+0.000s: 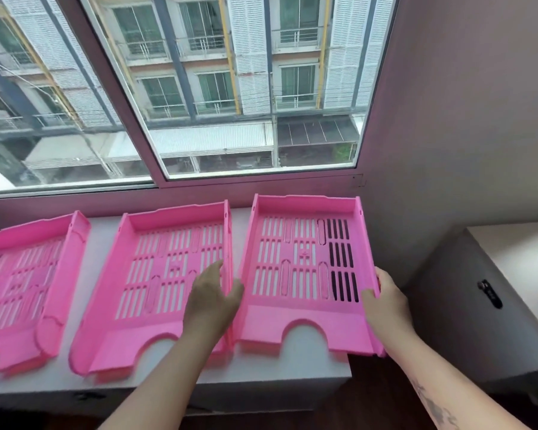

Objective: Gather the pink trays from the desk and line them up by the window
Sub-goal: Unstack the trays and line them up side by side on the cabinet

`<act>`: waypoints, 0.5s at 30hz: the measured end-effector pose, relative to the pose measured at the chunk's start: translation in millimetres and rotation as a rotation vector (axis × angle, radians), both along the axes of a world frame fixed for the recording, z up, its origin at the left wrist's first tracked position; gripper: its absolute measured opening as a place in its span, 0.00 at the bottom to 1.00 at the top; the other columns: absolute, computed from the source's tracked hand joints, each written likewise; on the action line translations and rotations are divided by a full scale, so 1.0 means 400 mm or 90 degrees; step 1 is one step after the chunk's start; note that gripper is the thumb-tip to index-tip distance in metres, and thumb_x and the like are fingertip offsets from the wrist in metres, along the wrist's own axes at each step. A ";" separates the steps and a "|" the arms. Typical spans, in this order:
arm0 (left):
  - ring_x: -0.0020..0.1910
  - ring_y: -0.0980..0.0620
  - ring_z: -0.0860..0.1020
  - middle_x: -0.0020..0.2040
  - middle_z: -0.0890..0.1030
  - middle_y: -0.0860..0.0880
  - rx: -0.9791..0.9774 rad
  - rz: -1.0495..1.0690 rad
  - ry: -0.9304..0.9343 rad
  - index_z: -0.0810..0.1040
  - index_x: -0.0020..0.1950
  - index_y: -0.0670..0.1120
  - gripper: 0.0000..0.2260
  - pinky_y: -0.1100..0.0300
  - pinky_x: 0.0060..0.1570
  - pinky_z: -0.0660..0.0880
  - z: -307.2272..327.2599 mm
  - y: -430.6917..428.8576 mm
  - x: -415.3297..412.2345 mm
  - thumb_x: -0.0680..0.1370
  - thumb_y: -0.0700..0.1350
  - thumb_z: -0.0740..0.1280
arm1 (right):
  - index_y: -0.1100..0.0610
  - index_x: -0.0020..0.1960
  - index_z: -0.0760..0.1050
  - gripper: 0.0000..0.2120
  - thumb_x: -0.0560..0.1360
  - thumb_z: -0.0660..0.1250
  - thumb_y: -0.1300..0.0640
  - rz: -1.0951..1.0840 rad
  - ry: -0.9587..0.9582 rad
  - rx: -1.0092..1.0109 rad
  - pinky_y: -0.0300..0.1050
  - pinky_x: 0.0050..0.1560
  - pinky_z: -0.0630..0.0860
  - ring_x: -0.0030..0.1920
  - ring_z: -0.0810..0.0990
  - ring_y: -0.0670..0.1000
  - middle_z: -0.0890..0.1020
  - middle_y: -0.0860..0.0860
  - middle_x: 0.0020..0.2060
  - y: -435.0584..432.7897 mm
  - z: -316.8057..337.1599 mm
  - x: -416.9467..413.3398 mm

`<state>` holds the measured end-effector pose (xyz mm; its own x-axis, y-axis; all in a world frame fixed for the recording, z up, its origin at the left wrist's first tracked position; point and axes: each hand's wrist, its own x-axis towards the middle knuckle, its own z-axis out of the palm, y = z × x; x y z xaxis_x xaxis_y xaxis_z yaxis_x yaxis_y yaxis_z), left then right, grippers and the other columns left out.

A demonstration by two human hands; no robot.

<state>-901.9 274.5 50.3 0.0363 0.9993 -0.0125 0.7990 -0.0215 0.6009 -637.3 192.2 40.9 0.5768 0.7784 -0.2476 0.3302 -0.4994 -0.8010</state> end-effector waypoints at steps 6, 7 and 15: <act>0.75 0.44 0.64 0.78 0.63 0.47 -0.194 0.005 -0.131 0.56 0.79 0.47 0.30 0.43 0.70 0.65 -0.027 -0.036 -0.050 0.80 0.53 0.62 | 0.51 0.75 0.66 0.24 0.81 0.54 0.65 0.052 0.009 0.017 0.39 0.32 0.74 0.40 0.79 0.44 0.80 0.49 0.54 0.036 0.011 -0.043; 0.76 0.44 0.63 0.78 0.62 0.47 -0.199 0.010 -0.140 0.56 0.79 0.47 0.30 0.43 0.70 0.64 -0.029 -0.035 -0.058 0.80 0.53 0.62 | 0.51 0.76 0.65 0.25 0.81 0.54 0.65 0.061 0.009 0.018 0.39 0.31 0.73 0.39 0.78 0.44 0.79 0.48 0.54 0.043 0.012 -0.056; 0.77 0.44 0.60 0.79 0.59 0.46 -0.219 0.025 -0.152 0.52 0.80 0.46 0.30 0.43 0.72 0.60 -0.020 0.001 -0.119 0.81 0.47 0.61 | 0.45 0.77 0.62 0.31 0.78 0.53 0.67 0.098 0.048 0.010 0.55 0.45 0.82 0.47 0.83 0.57 0.81 0.47 0.55 0.100 -0.001 -0.130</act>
